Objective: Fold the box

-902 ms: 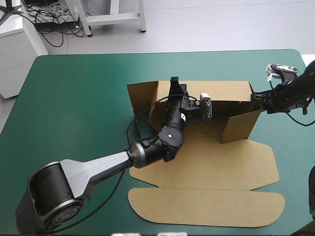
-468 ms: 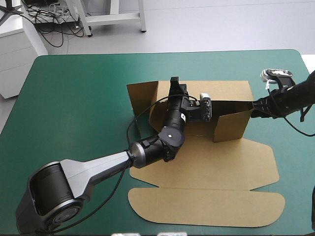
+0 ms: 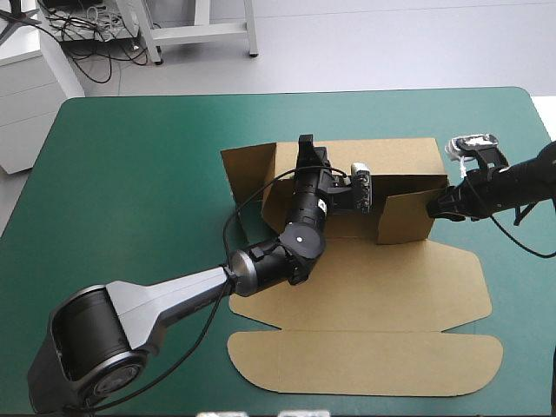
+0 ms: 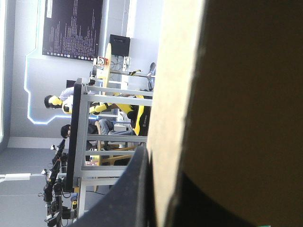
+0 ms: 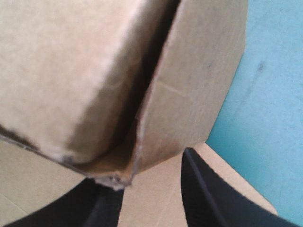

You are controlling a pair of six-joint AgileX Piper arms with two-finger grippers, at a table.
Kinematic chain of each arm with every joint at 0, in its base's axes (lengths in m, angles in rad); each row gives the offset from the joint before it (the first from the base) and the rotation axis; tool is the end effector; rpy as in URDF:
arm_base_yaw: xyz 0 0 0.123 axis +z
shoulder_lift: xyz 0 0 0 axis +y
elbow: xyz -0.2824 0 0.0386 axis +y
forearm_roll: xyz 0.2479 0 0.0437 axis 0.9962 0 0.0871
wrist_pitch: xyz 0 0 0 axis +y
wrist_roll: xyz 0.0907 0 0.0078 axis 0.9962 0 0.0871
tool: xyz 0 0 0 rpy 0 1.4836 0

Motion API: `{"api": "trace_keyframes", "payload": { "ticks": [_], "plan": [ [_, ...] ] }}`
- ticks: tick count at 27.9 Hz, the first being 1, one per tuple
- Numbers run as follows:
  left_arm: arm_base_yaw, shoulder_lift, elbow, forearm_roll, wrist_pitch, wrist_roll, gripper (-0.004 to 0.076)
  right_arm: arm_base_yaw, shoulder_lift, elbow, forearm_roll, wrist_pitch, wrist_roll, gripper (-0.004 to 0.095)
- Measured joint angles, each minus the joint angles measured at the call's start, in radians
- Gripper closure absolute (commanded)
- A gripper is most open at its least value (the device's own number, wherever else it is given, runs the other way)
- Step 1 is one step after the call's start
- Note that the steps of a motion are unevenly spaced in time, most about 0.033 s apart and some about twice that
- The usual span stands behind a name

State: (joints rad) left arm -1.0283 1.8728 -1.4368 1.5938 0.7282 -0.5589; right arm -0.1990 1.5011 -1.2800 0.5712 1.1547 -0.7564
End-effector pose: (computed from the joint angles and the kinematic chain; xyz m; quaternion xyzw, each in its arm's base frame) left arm 0.2731 -0.3355 0.2942 0.5479 0.5658 0.2934 0.5418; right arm 0.3003 -0.0146 0.3213 -0.1878 0.9343 0.1788 0.2445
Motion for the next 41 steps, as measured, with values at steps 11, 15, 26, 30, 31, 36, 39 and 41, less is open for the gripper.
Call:
{"api": "trace_keyframes", "payload": {
  "ticks": [11, 15, 26, 30, 31, 36, 39, 41],
  "plan": [
    [0.002, 0.000, -0.001, -0.028, 0.012, 0.034, 0.0734, 0.000, 0.001, 0.006, 0.105, -0.046, -0.235, 0.0559],
    [0.002, 0.000, -0.002, -0.039, 0.017, 0.043, 0.0734, 0.000, 0.002, 0.006, 0.139, -0.065, -0.308, 0.0557],
    [0.007, 0.000, -0.002, -0.058, 0.029, 0.065, 0.0734, -0.001, 0.089, 0.007, 0.227, -0.088, -0.293, 0.0538],
    [0.008, 0.000, -0.002, -0.062, 0.037, 0.069, 0.0734, -0.002, 0.128, 0.006, 0.273, -0.082, -0.281, 0.0434],
    [0.008, 0.000, -0.002, -0.064, 0.041, 0.072, 0.0734, -0.002, 0.137, 0.006, 0.291, -0.084, -0.300, 0.0424],
    [0.008, 0.000, -0.002, -0.070, 0.047, 0.109, 0.0734, -0.002, 0.144, 0.007, 0.331, -0.084, -0.453, 0.0413],
    [0.008, 0.000, -0.002, -0.072, 0.049, 0.125, 0.0734, -0.002, 0.147, 0.007, 0.346, -0.091, -0.528, 0.0413],
    [0.008, 0.000, -0.002, -0.073, 0.049, 0.135, 0.0734, -0.002, 0.148, 0.008, 0.360, -0.104, -0.581, 0.0413]
  ]
}}
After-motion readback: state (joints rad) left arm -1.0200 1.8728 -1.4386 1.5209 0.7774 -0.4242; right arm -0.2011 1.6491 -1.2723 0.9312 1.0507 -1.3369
